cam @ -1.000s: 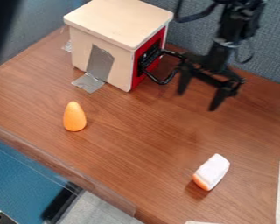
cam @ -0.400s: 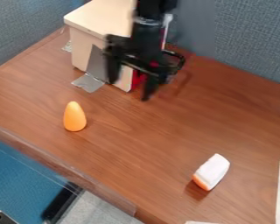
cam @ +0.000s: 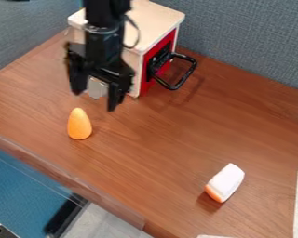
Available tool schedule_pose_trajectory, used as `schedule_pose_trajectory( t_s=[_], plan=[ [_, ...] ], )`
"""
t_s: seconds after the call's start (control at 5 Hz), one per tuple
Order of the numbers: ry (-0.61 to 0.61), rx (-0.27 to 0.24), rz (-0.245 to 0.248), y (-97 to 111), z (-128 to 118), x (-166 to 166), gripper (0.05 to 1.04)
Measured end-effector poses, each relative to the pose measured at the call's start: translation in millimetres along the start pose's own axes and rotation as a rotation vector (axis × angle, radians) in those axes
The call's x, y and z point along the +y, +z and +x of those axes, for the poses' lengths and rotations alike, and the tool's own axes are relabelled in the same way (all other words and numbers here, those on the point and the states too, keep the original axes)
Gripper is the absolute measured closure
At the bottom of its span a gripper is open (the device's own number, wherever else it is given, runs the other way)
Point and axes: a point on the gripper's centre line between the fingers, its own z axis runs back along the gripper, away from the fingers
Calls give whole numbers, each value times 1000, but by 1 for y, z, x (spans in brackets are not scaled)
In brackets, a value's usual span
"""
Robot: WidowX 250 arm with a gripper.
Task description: Moved the orange object to the top of the drawer box
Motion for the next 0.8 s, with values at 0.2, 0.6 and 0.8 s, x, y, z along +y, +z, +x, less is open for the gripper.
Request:
schedule_pose_trajectory(
  t_s=[0.2, 0.6, 0.8],
  plan=[
    [15, 27, 21, -13, -9, 17, 83],
    [37, 78, 42, -39, -13, 23, 83],
    [45, 114, 72, -56, -10, 27, 83]
  ],
)
